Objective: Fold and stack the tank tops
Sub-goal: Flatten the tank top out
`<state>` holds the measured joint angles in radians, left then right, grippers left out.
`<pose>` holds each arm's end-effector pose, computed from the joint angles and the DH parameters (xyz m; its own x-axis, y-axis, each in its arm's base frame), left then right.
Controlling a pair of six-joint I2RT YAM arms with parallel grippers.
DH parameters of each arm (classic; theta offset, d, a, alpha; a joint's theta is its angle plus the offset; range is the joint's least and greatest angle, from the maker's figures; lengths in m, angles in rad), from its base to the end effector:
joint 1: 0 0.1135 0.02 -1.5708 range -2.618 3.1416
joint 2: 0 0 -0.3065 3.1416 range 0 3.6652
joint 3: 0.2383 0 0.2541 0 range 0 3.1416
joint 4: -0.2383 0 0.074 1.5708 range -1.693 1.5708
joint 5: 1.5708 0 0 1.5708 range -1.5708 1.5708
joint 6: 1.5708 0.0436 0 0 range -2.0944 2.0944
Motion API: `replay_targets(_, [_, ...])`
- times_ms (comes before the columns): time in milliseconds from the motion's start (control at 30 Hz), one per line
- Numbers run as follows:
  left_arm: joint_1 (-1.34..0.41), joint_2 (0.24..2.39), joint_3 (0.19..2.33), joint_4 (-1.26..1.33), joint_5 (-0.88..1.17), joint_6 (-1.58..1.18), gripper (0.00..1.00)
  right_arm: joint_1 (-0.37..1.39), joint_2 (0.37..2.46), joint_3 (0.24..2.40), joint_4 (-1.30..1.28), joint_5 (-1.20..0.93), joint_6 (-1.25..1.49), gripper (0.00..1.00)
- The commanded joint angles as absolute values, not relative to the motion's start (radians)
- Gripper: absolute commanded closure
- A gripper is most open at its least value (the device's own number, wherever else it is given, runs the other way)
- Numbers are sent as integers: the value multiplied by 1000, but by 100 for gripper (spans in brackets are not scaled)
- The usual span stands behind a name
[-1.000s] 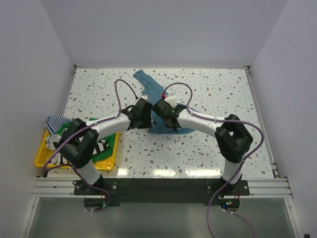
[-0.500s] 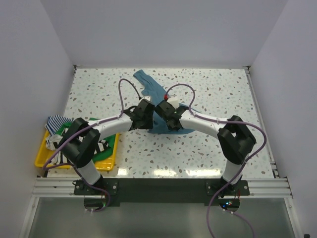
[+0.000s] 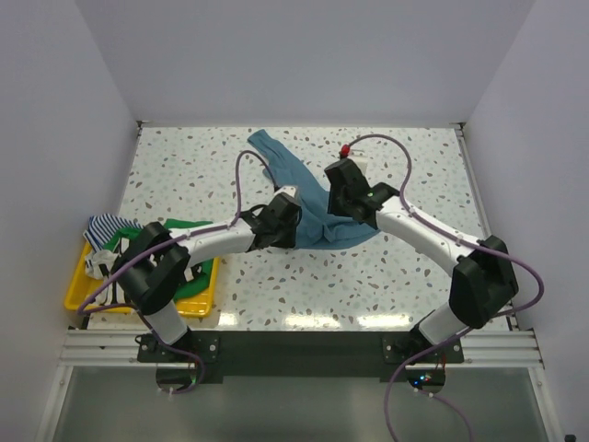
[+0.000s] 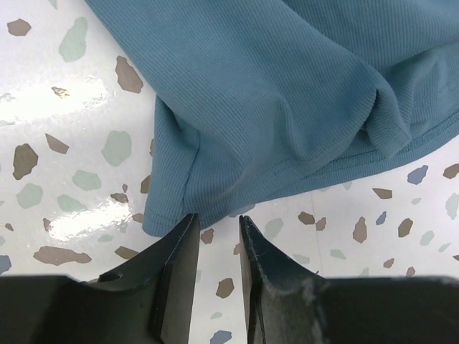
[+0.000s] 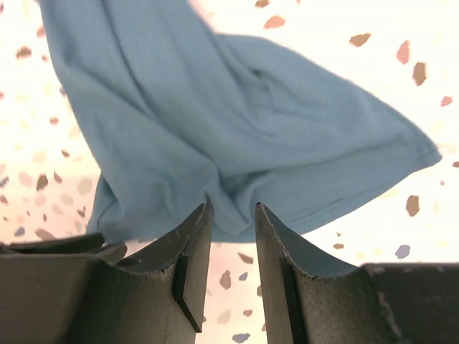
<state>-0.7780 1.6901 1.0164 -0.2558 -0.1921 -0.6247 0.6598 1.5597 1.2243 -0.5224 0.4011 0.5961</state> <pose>0.2600 -0.2445 0.2171 -0.8183 0.0004 -0.5747 0.1590 0.9611 -0.2258 0.2824 0.1975 0.3090 -0.6981 0.1126 -0.7071 0.0355 0.9918 0.1228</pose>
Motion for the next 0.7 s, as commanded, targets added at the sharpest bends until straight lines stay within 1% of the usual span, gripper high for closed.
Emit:
replay_targets(0, [-778, 1681, 1019, -267, -244, -601, 67, 597, 1502, 1213, -477, 338, 604, 65])
replay_targets(300, [-795, 1709, 1045, -301, -302, -591, 67, 489, 1451, 1169, -466, 282, 586, 65])
replay_targets(667, [-811, 1750, 1071, -302, -350, -580, 66, 465, 1439, 1141, -457, 262, 575, 66])
